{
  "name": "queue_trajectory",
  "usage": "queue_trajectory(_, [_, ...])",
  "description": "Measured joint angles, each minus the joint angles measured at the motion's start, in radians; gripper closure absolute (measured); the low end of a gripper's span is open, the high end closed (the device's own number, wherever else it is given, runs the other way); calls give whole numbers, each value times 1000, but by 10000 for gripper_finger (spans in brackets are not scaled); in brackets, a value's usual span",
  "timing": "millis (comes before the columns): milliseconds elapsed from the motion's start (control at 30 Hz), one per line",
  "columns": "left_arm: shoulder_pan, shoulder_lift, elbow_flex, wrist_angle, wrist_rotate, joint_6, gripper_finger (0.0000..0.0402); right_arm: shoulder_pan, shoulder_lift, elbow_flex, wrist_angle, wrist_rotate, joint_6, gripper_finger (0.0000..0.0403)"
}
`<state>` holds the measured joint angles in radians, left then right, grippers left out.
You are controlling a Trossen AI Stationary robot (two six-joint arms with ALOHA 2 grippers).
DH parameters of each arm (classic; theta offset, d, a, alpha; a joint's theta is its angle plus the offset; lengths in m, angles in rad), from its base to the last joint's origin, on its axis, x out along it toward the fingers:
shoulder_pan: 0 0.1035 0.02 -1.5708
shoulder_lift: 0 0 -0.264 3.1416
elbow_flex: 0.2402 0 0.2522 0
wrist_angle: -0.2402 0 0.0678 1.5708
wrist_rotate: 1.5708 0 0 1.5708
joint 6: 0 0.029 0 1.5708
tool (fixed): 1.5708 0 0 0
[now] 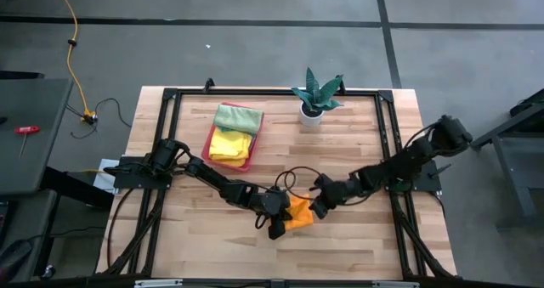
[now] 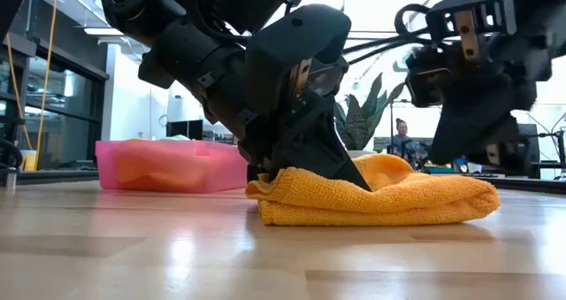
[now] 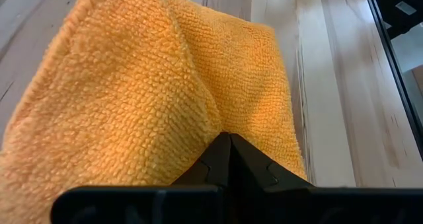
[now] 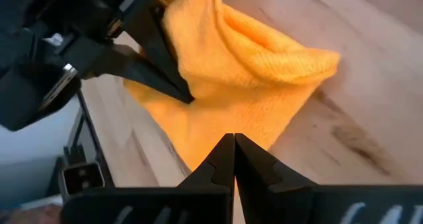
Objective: Fold microfiber towels
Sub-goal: Fold the orange microfiber towel
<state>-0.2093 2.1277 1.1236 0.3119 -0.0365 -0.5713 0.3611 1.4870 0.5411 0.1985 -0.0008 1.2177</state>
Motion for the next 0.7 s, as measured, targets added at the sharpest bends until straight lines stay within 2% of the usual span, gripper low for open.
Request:
queue_trajectory(133, [1,0,0,3,1,0,402,66,62,0,79,111,92,403])
queue_trajectory(233, [7,0,-1,10,4,0,402,94,105,0,134,149,141,403])
queue_trajectory(367, [19,0,-2,25,13,0,401,118,153,1,152,165,188,403])
queue_trajectory(467, [40,-13,-2,21,64,0,401,125,167,1,146,173,200,403])
queue_trajectory(567, [69,-45,-3,7,116,0,401,125,175,1,145,173,200,403])
queue_trajectory(700, [101,-90,-2,23,123,35,401,122,175,1,141,178,200,403])
